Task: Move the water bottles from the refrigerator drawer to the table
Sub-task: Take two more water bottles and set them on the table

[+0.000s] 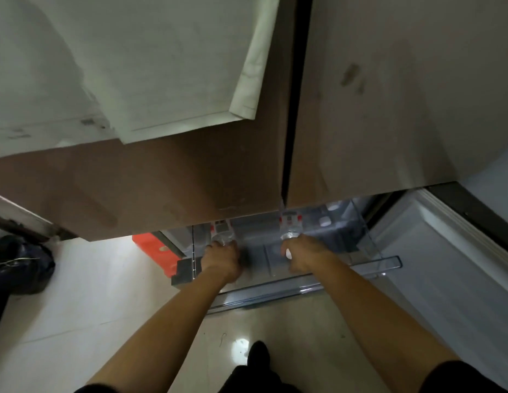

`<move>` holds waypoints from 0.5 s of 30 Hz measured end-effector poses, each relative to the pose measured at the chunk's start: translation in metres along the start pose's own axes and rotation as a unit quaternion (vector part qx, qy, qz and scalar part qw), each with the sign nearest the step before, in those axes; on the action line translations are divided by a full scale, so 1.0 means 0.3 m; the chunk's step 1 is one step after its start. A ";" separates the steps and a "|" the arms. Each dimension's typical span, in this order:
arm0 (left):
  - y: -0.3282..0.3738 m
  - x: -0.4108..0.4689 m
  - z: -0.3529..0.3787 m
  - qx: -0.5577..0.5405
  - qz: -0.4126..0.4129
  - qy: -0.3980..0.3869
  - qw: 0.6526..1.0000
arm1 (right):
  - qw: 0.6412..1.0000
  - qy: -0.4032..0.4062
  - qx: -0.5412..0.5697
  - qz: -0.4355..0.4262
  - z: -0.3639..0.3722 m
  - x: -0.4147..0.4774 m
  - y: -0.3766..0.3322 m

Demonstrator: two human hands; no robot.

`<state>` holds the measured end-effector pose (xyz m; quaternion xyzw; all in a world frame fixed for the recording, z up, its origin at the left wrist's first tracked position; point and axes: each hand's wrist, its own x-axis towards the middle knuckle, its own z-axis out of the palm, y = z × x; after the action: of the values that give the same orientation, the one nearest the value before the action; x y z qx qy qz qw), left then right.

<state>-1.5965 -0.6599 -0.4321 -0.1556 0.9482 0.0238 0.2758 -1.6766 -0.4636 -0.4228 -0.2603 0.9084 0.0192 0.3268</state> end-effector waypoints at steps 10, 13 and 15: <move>-0.002 -0.187 -0.185 0.026 0.024 0.167 0.985 | 0.956 0.292 0.010 0.000 -0.165 -0.234 -0.017; -0.019 -0.219 -0.233 -0.032 0.018 0.193 0.980 | 0.958 0.281 0.052 0.026 -0.197 -0.261 -0.011; -0.023 -0.240 -0.235 -0.055 0.023 0.195 0.979 | 0.962 0.252 0.089 0.050 -0.196 -0.266 -0.008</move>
<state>-1.5731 -0.6553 -0.3341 -0.1507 0.9843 0.0517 0.0760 -1.6579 -0.4411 -0.3281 -0.1805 0.9712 -0.1118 0.1078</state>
